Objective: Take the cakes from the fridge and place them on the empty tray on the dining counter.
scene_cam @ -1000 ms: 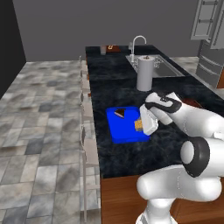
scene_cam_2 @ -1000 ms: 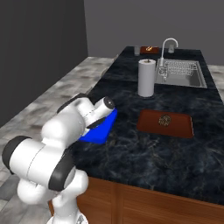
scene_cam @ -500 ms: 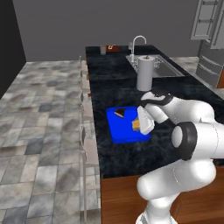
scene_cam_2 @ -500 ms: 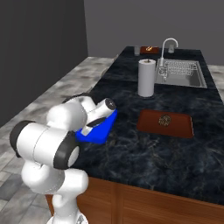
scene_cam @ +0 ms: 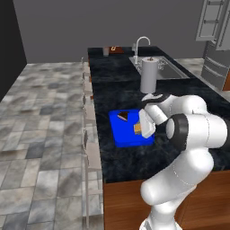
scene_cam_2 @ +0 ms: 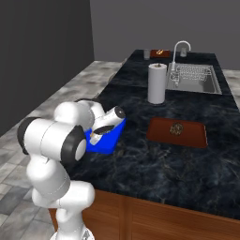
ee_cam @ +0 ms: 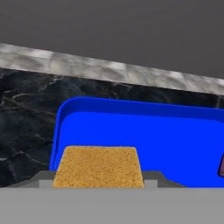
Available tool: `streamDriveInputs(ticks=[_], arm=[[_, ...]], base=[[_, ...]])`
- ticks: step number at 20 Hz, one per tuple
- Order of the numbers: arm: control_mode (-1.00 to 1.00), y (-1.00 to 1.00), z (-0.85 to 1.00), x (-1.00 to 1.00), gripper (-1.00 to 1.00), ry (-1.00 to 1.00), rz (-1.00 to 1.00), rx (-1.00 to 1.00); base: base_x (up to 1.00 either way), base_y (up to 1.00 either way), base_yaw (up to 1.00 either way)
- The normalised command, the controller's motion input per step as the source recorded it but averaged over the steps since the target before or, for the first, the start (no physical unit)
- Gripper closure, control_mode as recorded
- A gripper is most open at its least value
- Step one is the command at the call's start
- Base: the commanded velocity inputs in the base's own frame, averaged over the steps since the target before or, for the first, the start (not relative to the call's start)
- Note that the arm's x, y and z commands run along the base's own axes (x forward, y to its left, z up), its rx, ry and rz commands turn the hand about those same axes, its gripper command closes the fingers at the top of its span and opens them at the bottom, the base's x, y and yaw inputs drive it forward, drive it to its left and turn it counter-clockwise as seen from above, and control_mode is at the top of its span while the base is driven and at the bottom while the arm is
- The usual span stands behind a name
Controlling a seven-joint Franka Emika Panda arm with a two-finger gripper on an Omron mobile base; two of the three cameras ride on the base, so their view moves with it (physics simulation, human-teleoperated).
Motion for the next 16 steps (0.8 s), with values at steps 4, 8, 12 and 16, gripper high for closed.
streamDriveInputs(ticks=[4,8,12,16], arm=[[-1.00,0.00,-0.21,0.28,1.00,0.00,0.00,0.00],[-1.00,0.00,-0.21,0.28,1.00,0.00,0.00,0.00],[-1.00,0.00,-0.20,0.28,1.00,0.00,0.00,0.00],[-1.00,0.00,-0.19,0.26,1.00,0.00,0.00,0.00]], base=[[0.00,0.00,0.00],[0.00,0.00,0.00],[0.00,0.00,0.00],[0.00,0.00,0.00]])
